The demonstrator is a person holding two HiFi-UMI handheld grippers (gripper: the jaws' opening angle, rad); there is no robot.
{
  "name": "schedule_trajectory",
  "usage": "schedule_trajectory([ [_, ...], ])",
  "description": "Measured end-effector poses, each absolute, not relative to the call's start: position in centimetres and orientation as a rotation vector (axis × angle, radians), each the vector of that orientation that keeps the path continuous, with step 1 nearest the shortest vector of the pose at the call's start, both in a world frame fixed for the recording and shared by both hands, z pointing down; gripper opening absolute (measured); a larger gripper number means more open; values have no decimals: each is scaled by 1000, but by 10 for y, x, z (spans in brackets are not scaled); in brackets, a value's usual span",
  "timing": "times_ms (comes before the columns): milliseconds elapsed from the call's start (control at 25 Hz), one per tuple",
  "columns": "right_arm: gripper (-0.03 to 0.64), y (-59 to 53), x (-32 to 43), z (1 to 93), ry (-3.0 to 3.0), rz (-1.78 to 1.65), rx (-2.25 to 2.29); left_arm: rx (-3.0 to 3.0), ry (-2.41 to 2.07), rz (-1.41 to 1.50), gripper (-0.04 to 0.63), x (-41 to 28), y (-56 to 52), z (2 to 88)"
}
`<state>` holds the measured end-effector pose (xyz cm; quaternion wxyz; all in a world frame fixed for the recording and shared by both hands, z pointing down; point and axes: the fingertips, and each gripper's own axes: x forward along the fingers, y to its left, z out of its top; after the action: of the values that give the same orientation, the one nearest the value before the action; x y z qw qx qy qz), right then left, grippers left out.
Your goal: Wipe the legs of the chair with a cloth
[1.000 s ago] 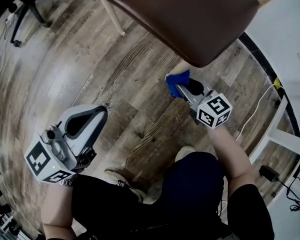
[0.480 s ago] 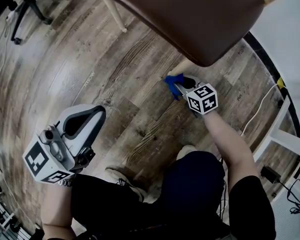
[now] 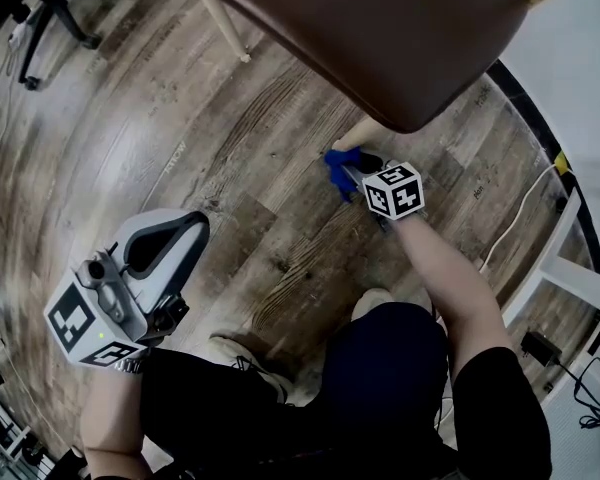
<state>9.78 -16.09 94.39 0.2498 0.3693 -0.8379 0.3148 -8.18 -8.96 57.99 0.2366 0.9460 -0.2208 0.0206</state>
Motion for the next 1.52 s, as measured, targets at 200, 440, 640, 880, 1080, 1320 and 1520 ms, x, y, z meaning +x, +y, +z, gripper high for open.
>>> schedule_trajectory([
  [200,92,-160,98,939,-2260,868,1009,2606,-605,59,5,-81,-87,577],
  [440,89,-157,98,887,-2364,817,1030,2615,-614,42,5,-84,-84,571],
  [640,89,-157,99,811,-2507,737,1068,2630,-608,28,5,-83,-83,567],
  [880,91,-156,99,715,-2658,555,1075,2638,-597,11,5,-83,-81,563],
  [1080,91,-155,101,643,-2751,377,1087,2639,-599,8,5,-82,-82,562],
  [1320,89,-153,108,590,-2865,403,1169,2650,-612,-8,5,-83,-81,557],
  [1520,87,-144,121,563,-2967,496,1248,2657,-625,-28,5,-86,-80,552],
])
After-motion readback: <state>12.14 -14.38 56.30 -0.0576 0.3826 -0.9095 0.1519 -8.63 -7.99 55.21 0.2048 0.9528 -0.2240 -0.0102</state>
